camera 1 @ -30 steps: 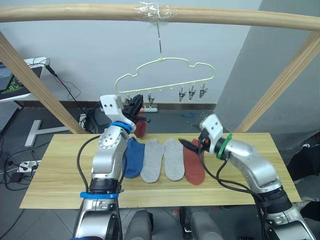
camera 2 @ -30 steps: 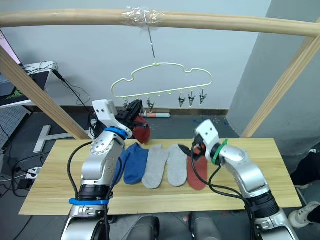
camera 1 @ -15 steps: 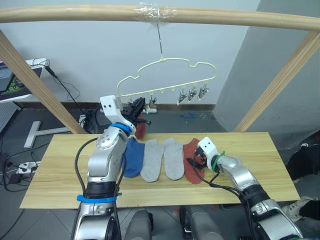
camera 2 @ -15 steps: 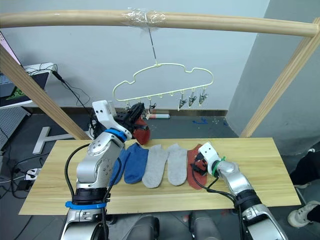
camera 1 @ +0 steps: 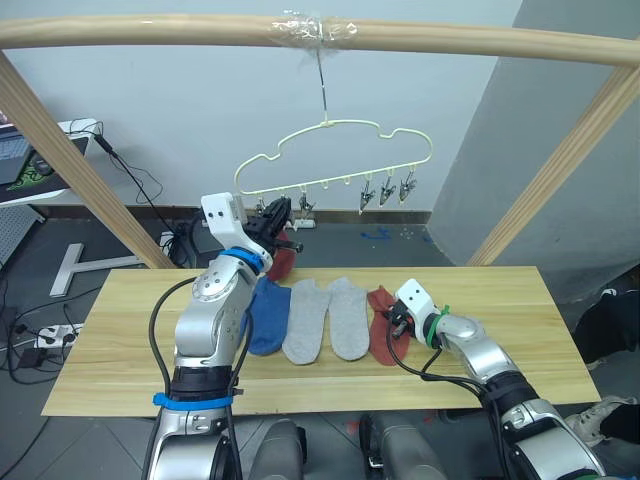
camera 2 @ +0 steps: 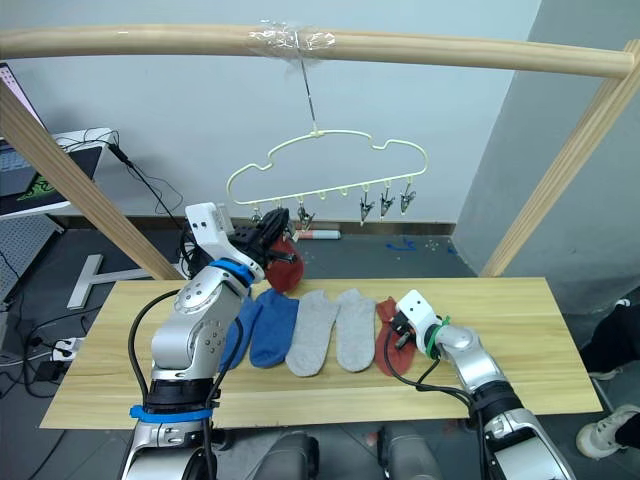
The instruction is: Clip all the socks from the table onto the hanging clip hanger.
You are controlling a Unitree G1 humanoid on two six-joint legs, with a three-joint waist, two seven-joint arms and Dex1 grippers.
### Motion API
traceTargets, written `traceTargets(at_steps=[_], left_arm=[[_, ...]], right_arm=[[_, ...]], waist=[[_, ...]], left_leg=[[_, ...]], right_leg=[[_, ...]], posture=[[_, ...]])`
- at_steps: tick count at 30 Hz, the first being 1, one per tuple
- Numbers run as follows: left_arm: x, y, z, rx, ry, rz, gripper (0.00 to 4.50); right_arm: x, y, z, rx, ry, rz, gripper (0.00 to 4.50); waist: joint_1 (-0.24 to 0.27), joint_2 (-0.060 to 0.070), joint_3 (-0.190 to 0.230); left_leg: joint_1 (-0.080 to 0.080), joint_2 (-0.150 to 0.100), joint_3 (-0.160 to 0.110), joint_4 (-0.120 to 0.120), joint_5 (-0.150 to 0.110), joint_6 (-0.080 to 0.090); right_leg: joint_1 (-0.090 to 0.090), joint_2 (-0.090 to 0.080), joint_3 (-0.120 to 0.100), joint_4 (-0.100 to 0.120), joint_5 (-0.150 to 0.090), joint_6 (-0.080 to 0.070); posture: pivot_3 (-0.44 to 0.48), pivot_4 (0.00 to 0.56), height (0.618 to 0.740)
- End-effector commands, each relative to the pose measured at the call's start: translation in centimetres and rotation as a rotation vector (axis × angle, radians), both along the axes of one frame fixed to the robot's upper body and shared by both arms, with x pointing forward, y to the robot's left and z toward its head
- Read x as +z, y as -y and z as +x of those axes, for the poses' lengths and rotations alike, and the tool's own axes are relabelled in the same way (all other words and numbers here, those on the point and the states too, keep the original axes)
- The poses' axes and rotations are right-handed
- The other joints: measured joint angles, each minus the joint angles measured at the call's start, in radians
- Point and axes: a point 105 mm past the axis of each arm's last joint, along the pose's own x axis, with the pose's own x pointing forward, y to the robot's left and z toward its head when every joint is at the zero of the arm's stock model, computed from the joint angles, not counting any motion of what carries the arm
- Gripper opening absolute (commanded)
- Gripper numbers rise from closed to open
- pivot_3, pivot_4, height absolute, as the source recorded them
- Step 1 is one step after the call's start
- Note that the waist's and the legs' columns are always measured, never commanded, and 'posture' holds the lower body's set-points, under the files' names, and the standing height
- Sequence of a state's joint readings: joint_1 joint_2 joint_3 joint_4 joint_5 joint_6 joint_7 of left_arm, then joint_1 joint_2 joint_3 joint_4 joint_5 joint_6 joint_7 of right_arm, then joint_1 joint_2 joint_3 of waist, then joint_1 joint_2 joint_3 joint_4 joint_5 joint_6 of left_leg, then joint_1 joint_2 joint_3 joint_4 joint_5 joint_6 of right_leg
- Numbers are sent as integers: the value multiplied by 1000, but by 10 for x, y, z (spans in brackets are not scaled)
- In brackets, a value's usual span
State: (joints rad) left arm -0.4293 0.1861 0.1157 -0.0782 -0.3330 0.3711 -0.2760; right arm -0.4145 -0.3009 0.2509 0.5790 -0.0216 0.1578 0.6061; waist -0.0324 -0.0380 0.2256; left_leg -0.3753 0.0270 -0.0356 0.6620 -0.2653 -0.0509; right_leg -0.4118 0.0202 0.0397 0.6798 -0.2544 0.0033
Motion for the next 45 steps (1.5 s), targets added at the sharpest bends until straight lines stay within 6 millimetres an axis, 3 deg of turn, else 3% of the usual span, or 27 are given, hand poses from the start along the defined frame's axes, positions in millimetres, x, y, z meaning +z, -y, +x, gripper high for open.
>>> traceTargets(at_steps=[1,5,10,14,17,25,35,45], left_arm=[[8,-4,-4,-55,-8,-14,0],[3,-5,-9,-143,-93,-80,0],[-3,-17,-9,-165,-244,-278,0],[8,-18,-9,-209,-302,-518,0],[8,-18,-9,-218,-325,-541,0],[16,-10,-17,-277,-332,-560,0],[11,-7,-19,-264,-334,-520,0],[9,0,-22,-294,-342,-516,0]], right_arm=[[1,19,-10,57,51,-100,38],[29,20,-15,223,218,-188,38],[69,7,-17,359,418,-197,38],[90,-16,-23,489,557,-219,38],[108,-48,-23,546,667,-186,38],[139,-89,-10,540,792,-112,38],[154,-111,-5,582,843,-95,38],[153,-113,0,561,830,-80,38]], waist=[[0,0,0],[0,0,0],[-17,0,0],[-17,0,0],[-21,0,1],[-14,0,1],[-5,0,1],[-1,1,1]], left_leg=[[1,0,0,0,0,0],[1,0,0,0,0,0],[1,0,1,-1,0,0],[1,1,-1,0,0,0],[1,0,-1,0,0,-1],[1,1,-4,0,0,-1],[0,1,-5,-1,0,-1],[0,0,-5,-1,0,-1]], right_leg=[[1,0,0,0,0,0],[1,0,0,0,0,0],[0,2,1,0,0,0],[0,3,-1,1,0,0],[0,3,0,0,0,0],[0,0,0,0,0,0],[0,0,-1,-1,0,0],[0,-1,0,-2,0,0]], posture=[[7,186,740],[6,186,740],[2,189,740],[2,189,740],[2,189,740],[2,195,740],[20,203,740],[25,209,740]])
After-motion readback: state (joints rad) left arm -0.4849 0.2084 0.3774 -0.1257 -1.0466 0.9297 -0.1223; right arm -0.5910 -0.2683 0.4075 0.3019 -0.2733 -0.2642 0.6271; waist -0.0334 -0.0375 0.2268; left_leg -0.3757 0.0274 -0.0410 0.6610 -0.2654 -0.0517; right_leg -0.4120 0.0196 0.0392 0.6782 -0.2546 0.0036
